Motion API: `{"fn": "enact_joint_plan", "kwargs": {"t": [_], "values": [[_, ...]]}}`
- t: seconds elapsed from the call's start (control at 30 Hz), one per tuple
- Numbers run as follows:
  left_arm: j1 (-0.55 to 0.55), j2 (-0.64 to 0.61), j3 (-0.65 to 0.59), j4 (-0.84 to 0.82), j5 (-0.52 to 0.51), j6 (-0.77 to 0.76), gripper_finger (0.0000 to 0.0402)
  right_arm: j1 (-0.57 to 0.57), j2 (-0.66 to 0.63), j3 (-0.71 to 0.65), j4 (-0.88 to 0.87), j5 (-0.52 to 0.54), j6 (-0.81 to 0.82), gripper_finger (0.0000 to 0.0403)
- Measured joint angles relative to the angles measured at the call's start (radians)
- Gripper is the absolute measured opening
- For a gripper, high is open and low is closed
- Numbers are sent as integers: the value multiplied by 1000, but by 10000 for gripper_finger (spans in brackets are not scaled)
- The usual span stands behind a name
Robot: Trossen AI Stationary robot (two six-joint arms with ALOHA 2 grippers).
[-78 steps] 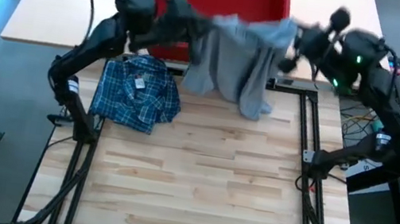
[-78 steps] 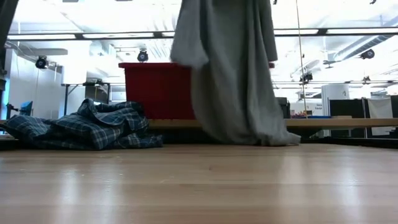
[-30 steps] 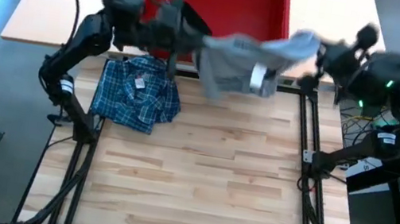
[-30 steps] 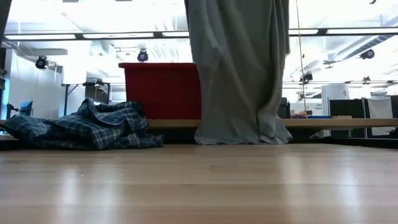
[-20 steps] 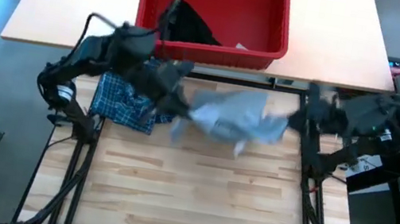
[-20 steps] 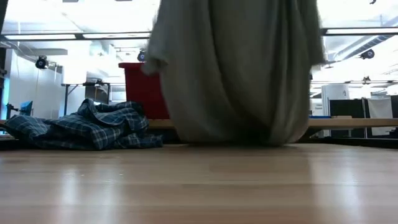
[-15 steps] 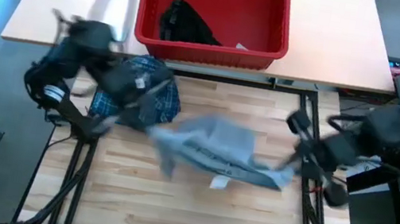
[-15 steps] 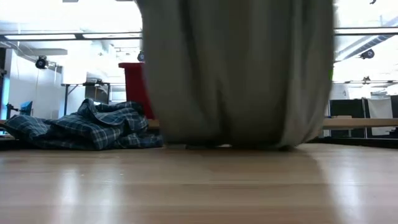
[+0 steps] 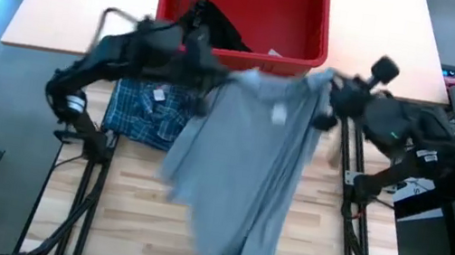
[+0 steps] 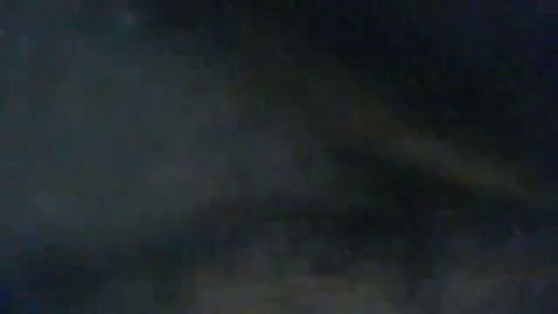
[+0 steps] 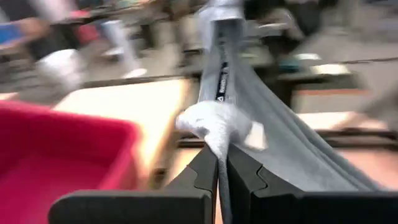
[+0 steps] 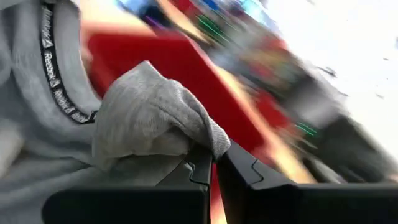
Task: Fold Laundry from Bin
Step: Fold the gray shirt
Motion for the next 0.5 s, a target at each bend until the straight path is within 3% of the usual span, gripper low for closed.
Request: {"fn": "enact_joint_plan", "kwargs": {"t": [0.07, 0.13, 0.27, 0.33, 0.4, 0.5], "values": [[74, 27, 3, 100, -6, 5, 0, -93, 4, -16, 44, 59, -105, 8], [122, 32, 8, 226, 65, 15, 0, -153, 6, -13, 152, 108, -278, 9], [153, -19, 12, 431, 372, 18, 0, -111, -1, 10, 498, 123, -629, 9], [152, -50, 14, 447, 523, 16, 0, -46, -4, 30, 593, 129, -725, 8], [142, -77, 14, 444, 606, 1, 0, 26, -14, 53, 598, 130, -718, 8], [120, -90, 14, 398, 641, -33, 0, 126, -30, 62, 525, 121, -573, 9]]}}
